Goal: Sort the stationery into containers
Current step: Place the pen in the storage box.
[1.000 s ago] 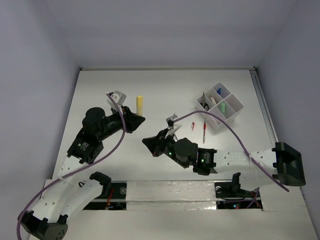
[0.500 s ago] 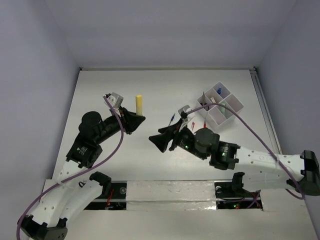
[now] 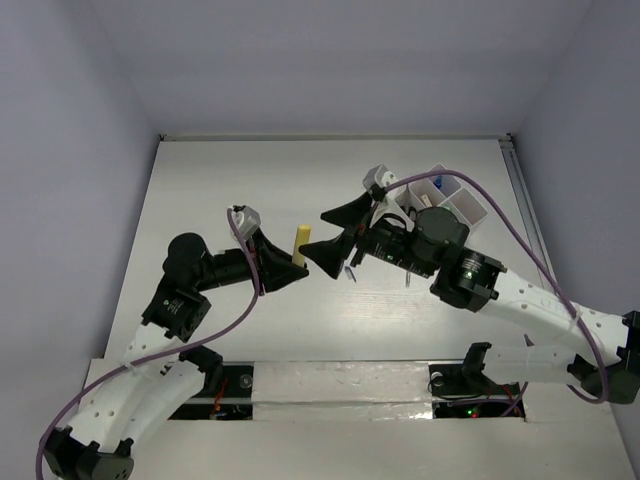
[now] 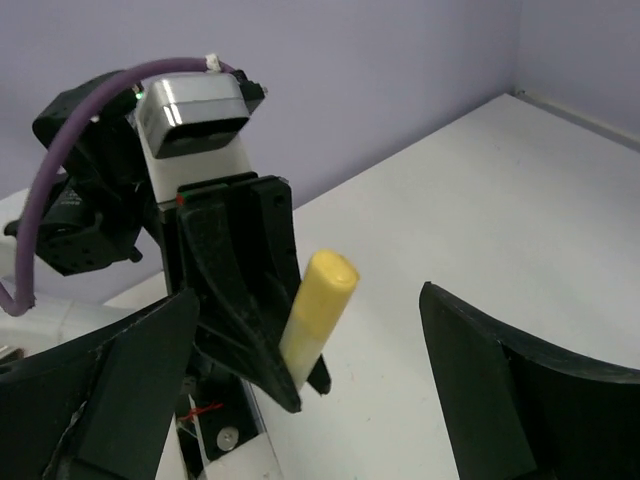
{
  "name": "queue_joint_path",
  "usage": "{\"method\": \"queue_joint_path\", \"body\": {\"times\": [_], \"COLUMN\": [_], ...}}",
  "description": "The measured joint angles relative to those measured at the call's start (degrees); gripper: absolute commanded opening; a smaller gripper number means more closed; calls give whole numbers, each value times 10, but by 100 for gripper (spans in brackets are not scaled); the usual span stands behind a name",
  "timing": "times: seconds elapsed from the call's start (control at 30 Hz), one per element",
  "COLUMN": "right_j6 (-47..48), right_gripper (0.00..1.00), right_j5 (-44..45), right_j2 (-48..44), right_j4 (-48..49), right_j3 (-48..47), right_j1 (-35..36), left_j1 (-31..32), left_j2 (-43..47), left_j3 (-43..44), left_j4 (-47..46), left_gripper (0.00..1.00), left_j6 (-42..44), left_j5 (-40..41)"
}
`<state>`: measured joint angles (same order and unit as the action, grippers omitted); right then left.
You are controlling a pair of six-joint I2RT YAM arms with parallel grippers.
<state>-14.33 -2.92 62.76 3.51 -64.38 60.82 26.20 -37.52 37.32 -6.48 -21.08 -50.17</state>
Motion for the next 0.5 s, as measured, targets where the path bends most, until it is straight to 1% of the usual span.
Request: {"method": "queue_joint_path", "body": {"times": [0.2,0.27,0.3,0.37,0.4,0.47,0.5], "right_j6": [7,7,6,3,1,-4,-7], "right_gripper": [94,84,74,63,50,34,14], "right_j5": [-59,-77,-85,-103,-113,-126,-132], "right_j2": [32,47,54,64,70,76,78], "right_j4": [-6,-7,-6,-5,-2,6,9], "right_j3": [-5,-7,-8,-8,-8,-9,-9], "right_j1": [-11,-12,-12,-12,-12,-12,-12], "left_j1": [0,3,3,4,4,4,4], "left_j2": [14,14,13,13,12,9,8], "left_j3": [-6,-6,-6,-6,-6,-7,-7], "left_j4": [-50,-58,-61,-64,-65,-64,-64], "left_gripper": [0,0,0,0,0,0,0], "left_j6": [-27,-31,-33,-35,-35,-35,-35], "left_j5": [-51,-60,-63,-68,-69,-68,-67]}}
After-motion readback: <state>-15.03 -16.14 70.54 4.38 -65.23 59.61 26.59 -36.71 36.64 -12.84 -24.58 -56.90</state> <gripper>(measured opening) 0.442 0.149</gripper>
